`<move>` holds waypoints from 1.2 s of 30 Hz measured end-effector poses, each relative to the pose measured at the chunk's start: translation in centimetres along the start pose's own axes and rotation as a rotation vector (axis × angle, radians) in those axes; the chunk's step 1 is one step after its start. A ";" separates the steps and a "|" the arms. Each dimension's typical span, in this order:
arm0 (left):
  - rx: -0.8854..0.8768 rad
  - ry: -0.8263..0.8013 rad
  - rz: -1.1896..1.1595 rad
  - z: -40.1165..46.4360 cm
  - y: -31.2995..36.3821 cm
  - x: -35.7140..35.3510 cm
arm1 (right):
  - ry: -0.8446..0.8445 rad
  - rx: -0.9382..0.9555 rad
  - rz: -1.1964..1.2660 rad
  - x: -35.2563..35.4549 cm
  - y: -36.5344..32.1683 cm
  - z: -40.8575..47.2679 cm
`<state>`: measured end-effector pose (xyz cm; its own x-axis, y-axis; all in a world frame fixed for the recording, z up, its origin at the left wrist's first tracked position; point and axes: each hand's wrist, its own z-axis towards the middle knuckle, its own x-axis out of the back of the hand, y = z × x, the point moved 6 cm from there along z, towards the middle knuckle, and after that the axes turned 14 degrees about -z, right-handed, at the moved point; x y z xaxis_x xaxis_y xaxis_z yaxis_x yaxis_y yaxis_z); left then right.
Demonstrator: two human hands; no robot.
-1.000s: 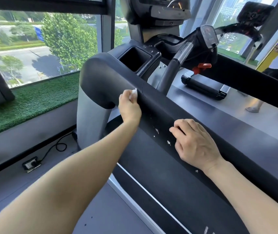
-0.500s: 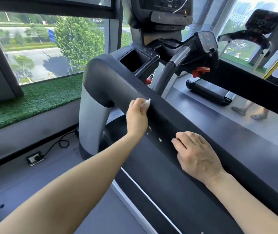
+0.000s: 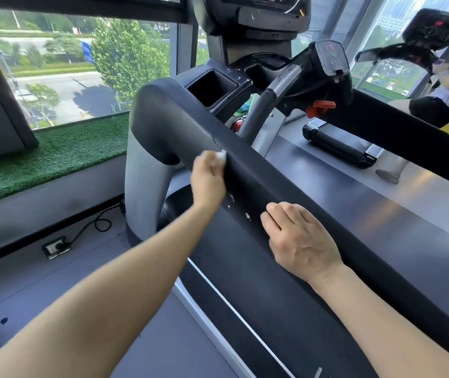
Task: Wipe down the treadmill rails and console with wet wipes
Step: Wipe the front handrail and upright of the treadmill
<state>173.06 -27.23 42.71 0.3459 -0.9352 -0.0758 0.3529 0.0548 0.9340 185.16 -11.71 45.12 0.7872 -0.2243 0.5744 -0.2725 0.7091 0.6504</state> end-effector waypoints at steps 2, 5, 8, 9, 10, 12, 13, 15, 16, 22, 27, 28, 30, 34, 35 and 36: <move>0.173 0.091 0.003 2.1 -1.6 0.9 | 0.000 0.012 0.003 0.0 -0.1 0.0; 0.164 0.087 -0.020 -0.4 -0.6 0.1 | -0.002 0.016 0.003 -0.1 -0.2 0.0; 0.061 -0.021 -0.068 -6.4 0.8 -1.7 | -0.007 0.032 -0.003 -0.3 -0.5 0.0; 0.042 -0.052 -0.078 -7.4 0.9 -2.0 | -0.009 0.033 -0.005 -0.3 -0.5 0.0; 0.031 -0.066 -0.075 -7.4 0.8 -2.0 | -0.010 0.036 -0.009 -0.3 -0.5 0.0; 0.031 -0.039 -0.079 -5.3 -0.1 -1.3 | -0.019 0.047 -0.019 -0.3 -0.5 0.0; 0.066 0.002 -0.107 -3.6 -0.7 -0.8 | -0.023 0.048 -0.025 -0.3 -0.5 0.0; 0.165 0.098 -0.131 -0.3 -1.9 0.4 | -0.026 0.046 -0.035 -0.4 -0.5 0.0; 0.196 0.134 -0.127 0.6 -2.3 0.8 | -0.027 0.048 -0.038 -0.4 -0.5 0.0; 0.179 0.028 -0.180 -6.1 -1.4 -1.3 | -0.046 0.070 -0.058 -0.7 -0.8 0.0; 0.151 0.038 -0.172 -4.6 -1.4 -0.7 | -0.056 0.069 -0.065 -0.8 -0.7 0.0; 0.168 0.067 -0.178 -2.7 -1.5 -0.1 | -0.055 0.064 -0.069 -0.7 -0.7 0.0; 0.224 0.104 -0.171 0.1 -1.6 1.0 | -0.049 0.065 -0.072 -0.7 -0.7 0.0; 0.238 0.070 -0.190 -1.4 -1.5 0.4 | -0.045 0.063 -0.066 -0.7 -0.7 0.1; 0.227 0.045 -0.196 -3.1 -1.7 -0.1 | -0.042 0.064 -0.068 -0.7 -0.7 0.0; 0.216 0.014 -0.192 -4.7 -1.7 -0.7 | -0.041 0.064 -0.071 -0.7 -0.7 0.0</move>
<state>176.34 -25.06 39.53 0.3031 -0.9163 -0.2619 0.2201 -0.2000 0.9547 184.83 -12.10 44.27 0.7830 -0.3004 0.5446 -0.2527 0.6464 0.7199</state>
